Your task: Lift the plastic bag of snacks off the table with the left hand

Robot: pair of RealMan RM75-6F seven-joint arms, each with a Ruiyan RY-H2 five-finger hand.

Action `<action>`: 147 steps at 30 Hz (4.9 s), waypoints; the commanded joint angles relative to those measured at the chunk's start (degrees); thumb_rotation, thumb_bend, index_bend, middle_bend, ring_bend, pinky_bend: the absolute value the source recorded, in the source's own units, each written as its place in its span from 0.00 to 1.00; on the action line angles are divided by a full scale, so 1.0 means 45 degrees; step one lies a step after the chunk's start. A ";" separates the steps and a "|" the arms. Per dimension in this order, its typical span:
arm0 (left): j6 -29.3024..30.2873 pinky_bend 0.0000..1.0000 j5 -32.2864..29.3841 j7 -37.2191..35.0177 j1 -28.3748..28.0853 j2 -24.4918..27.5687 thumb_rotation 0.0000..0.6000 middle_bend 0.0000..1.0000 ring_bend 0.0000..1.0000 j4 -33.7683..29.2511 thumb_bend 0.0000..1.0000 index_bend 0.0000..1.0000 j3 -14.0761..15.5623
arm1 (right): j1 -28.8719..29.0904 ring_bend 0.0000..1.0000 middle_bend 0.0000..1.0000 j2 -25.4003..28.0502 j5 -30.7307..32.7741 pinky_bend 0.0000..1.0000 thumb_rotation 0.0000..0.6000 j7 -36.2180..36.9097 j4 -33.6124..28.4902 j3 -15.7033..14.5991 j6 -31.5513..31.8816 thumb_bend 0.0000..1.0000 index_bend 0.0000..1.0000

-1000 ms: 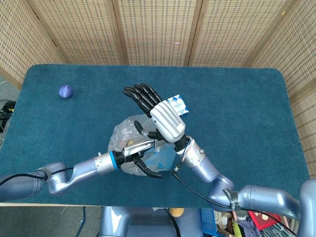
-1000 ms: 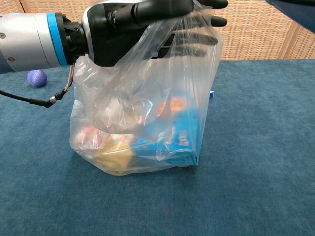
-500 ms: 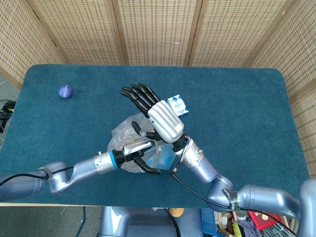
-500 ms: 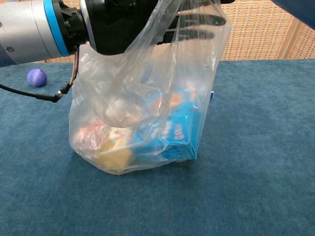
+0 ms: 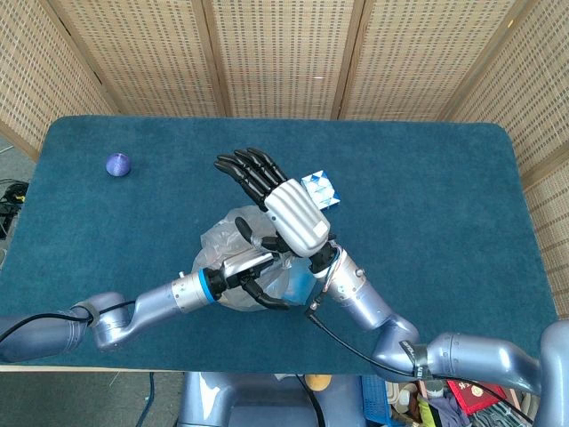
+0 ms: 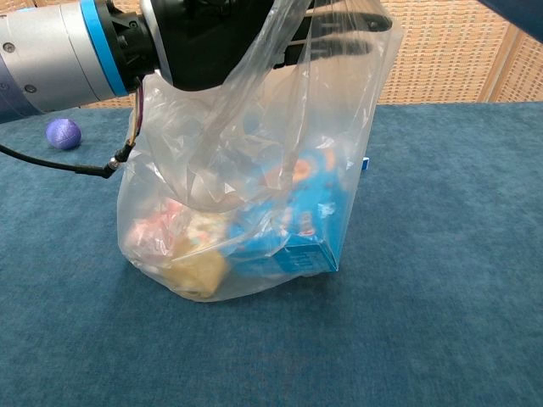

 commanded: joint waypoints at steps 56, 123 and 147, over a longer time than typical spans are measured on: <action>-0.0100 0.00 -0.0778 0.2455 0.0358 -0.0808 1.00 0.00 0.00 0.0200 0.14 0.00 -0.0782 | 0.0111 0.00 0.11 0.0444 0.0515 0.00 1.00 0.0047 -0.1005 0.0060 -0.0548 0.55 0.05; -0.0973 0.00 -0.2422 0.4788 0.0700 -0.1037 1.00 0.00 0.00 -0.0207 0.17 0.00 -0.2341 | -0.1677 0.00 0.04 0.4070 -0.1518 0.00 1.00 0.0814 -0.3122 -0.1303 -0.0468 0.00 0.00; -0.0903 0.00 -0.2706 0.4530 0.1020 -0.0971 1.00 0.00 0.00 -0.0170 0.17 0.00 -0.2604 | -0.3229 0.00 0.00 0.5673 -0.2783 0.00 1.00 0.2607 -0.2703 -0.1863 0.0933 0.00 0.00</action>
